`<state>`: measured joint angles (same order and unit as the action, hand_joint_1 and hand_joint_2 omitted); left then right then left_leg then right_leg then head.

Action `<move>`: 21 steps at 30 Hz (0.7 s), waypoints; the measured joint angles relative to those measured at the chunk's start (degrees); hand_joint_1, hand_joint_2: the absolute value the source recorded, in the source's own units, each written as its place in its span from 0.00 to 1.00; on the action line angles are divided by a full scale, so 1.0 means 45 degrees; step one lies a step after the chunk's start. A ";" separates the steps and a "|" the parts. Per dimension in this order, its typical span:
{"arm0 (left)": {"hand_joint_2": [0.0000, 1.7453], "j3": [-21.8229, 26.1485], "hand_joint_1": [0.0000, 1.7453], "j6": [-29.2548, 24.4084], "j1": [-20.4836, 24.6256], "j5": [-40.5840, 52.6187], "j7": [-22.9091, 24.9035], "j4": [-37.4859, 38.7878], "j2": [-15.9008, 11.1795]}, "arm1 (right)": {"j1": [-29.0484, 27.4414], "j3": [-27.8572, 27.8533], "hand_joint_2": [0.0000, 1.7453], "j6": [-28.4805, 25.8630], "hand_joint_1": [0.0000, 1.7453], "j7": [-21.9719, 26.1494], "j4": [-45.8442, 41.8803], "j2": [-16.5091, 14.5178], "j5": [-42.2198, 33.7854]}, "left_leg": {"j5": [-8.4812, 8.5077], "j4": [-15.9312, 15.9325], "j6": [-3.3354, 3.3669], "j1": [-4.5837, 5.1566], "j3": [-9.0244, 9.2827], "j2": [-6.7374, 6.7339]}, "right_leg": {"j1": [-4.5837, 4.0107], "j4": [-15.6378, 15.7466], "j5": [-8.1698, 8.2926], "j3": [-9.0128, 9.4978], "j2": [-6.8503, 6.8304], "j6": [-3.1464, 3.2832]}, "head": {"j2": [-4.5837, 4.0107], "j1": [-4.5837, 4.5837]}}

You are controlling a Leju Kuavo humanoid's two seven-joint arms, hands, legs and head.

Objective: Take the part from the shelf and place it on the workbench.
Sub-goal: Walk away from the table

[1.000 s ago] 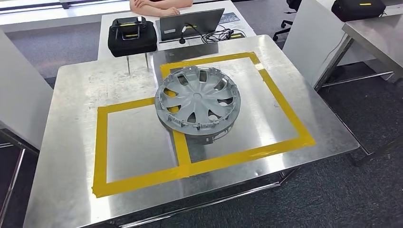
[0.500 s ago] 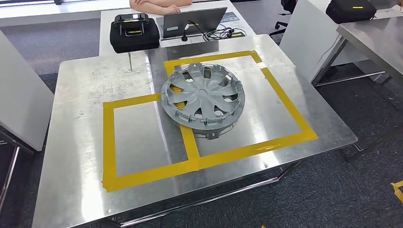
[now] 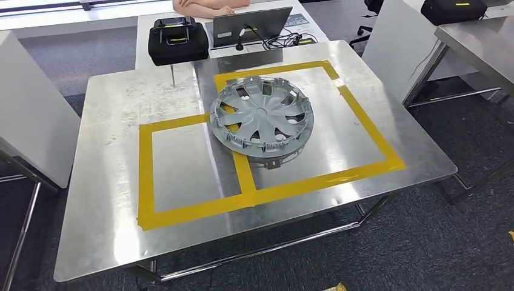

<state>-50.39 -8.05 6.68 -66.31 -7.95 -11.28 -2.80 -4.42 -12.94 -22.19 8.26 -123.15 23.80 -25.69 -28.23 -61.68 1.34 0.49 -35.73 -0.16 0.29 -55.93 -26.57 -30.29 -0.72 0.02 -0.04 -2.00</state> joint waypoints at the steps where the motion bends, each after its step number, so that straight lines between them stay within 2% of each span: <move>1: 0.00 -0.0001 0.00 -0.0013 0.0000 0.0004 0.0005 0.0000 -0.0001 | -0.0016 0.0010 0.00 -0.0004 0.00 0.0000 -0.0001 -0.0009 0.0007 | -0.0512 -0.0781 -0.0065 -0.0042 -0.0335 0.0012 | 0.0013 0.0013 0.0082 -0.0063 -0.0001 0.0027 | 0.0000 0.0074; 3: 0.00 -0.0004 0.00 -0.0050 -0.0007 0.0017 0.0006 0.0001 -0.0004 | -0.0055 0.0030 0.00 -0.0018 0.00 0.0000 -0.0002 -0.0029 0.0024 | -0.1323 -0.2470 -0.0184 -0.0134 -0.0942 0.0013 | 0.0024 -0.0010 0.0235 -0.0303 0.0015 0.0027 | 0.0000 0.0220; 4: 0.00 -0.0005 0.00 -0.0073 -0.0015 0.0023 0.0002 0.0002 -0.0006 | -0.0072 0.0039 0.00 -0.0027 0.00 0.0000 -0.0002 -0.0039 0.0032 | -0.1410 -0.2844 -0.0231 -0.0171 -0.1012 0.0011 | 0.0040 -0.0024 0.0297 -0.0402 0.0023 -0.0003 | 0.0000 0.0267; 5: 0.00 -0.0006 0.00 -0.0094 -0.0023 0.0028 0.0000 0.0004 -0.0007 | -0.0084 0.0045 0.00 -0.0036 0.00 0.0000 -0.0002 -0.0045 0.0036 | -0.1268 -0.2680 -0.0269 -0.0205 -0.0811 0.0013 | 0.0066 -0.0046 0.0350 -0.0482 0.0051 -0.0046 | 0.0000 0.0309; 6: 0.00 -0.0007 0.00 -0.0112 -0.0027 0.0034 -0.0002 0.0005 -0.0009 | -0.0094 0.0050 0.00 -0.0047 0.00 0.0000 -0.0002 -0.0051 0.0040 | -0.0951 -0.1995 -0.0298 -0.0242 -0.0344 0.0023 | 0.0098 -0.0086 0.0388 -0.0545 0.0078 -0.0100 | 0.0000 0.0344; 8: 0.00 -0.0007 0.00 -0.0131 -0.0012 0.0050 -0.0004 0.0004 -0.0009 | -0.0104 0.0051 0.00 -0.0067 0.00 0.0002 -0.0008 -0.0053 0.0053 | -0.0452 -0.0137 -0.0327 -0.0295 0.0789 0.0146 | 0.0133 -0.0239 0.0418 -0.0684 0.0138 -0.0241 | 0.0000 0.0422; 9: 0.00 -0.0007 0.00 -0.0135 0.0000 0.0058 -0.0004 0.0002 -0.0007 | -0.0103 0.0051 0.00 -0.0075 0.00 0.0005 -0.0014 -0.0053 0.0061 | -0.0359 0.0477 -0.0299 -0.0303 0.1162 0.0201 | 0.0130 -0.0322 0.0425 -0.0753 0.0159 -0.0327 | 0.0000 0.0441; 10: 0.00 -0.0007 0.00 -0.0143 0.0004 0.0063 -0.0001 0.0002 -0.0006 | -0.0103 0.0050 0.00 -0.0081 0.00 0.0008 -0.0025 -0.0052 0.0072 | -0.0372 0.0757 -0.0248 -0.0290 0.1292 0.0241 | 0.0127 -0.0380 0.0449 -0.0814 0.0182 -0.0417 | 0.0000 0.0440; 13: 0.00 -0.0010 0.00 -0.0218 -0.0019 0.0073 0.0023 0.0005 -0.0005 | -0.0142 0.0044 0.00 -0.0120 0.00 0.0016 -0.0050 -0.0052 0.0095 | -0.0287 0.0766 0.0006 -0.0272 0.1202 0.0104 | 0.0169 -0.0434 0.0535 -0.0952 0.0269 -0.0642 | 0.0000 0.0369; 14: 0.00 -0.0010 0.00 -0.0249 -0.0018 0.0078 0.0030 0.0005 -0.0007 | -0.0166 0.0034 0.00 -0.0142 0.00 0.0016 -0.0051 -0.0050 0.0097 | -0.0232 0.0777 0.0096 -0.0287 0.1216 0.0040 | 0.0183 -0.0624 0.0388 -0.1082 0.0278 -0.0698 | 0.0000 0.0323; 16: 0.00 -0.0011 0.00 -0.0292 -0.0007 0.0087 0.0036 0.0005 -0.0009 | -0.0205 0.0004 0.00 -0.0177 0.00 0.0013 -0.0051 -0.0046 0.0102 | -0.0122 0.0793 0.0240 -0.0296 0.1184 -0.0078 | 0.0196 -0.1749 -0.0338 -0.1619 0.0260 -0.0785 | 0.0000 0.0159; 18: 0.00 -0.0012 0.00 -0.0318 -0.0013 0.0098 0.0052 0.0005 -0.0002 | -0.0250 -0.0023 0.00 -0.0210 0.00 0.0011 -0.0051 -0.0046 0.0103 | -0.0052 0.0768 0.0303 -0.0241 0.1080 -0.0184 | 0.0195 -0.3430 -0.1150 -0.2285 0.0249 -0.0826 | 0.0000 -0.0002; 19: 0.00 -0.0012 0.00 -0.0340 -0.0024 0.0108 0.0061 0.0005 0.0001 | -0.0282 -0.0030 0.00 -0.0232 0.00 0.0010 -0.0050 -0.0047 0.0102 | -0.0031 0.0752 0.0313 -0.0208 0.1022 -0.0244 | 0.0189 -0.3939 -0.1293 -0.2448 0.0248 -0.0815 | 0.0000 -0.0050; 20: 0.00 -0.0012 0.00 -0.0367 -0.0034 0.0117 0.0068 0.0005 0.0004 | -0.0309 -0.0039 0.00 -0.0260 0.00 0.0006 -0.0049 -0.0047 0.0095 | -0.0020 0.0735 0.0317 -0.0174 0.0985 -0.0307 | 0.0177 -0.3954 -0.1195 -0.2375 0.0243 -0.0775 | 0.0000 -0.0092; 21: 0.00 -0.0012 0.00 -0.0396 -0.0038 0.0125 0.0072 0.0005 0.0005 | -0.0328 -0.0051 0.00 -0.0289 0.00 0.0002 -0.0047 -0.0047 0.0083 | -0.0015 0.0722 0.0318 -0.0142 0.0970 -0.0366 | 0.0151 -0.3460 -0.0896 -0.2056 0.0222 -0.0704 | 0.0000 -0.0131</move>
<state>-50.45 -9.83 6.51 -65.75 -7.63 -11.26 -2.78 -5.90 -13.17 -23.49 8.27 -123.37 23.58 -25.32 -28.30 -58.43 2.77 -0.15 -31.37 -1.81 0.97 -71.50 -30.60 -39.55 0.28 -3.14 -0.04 -2.59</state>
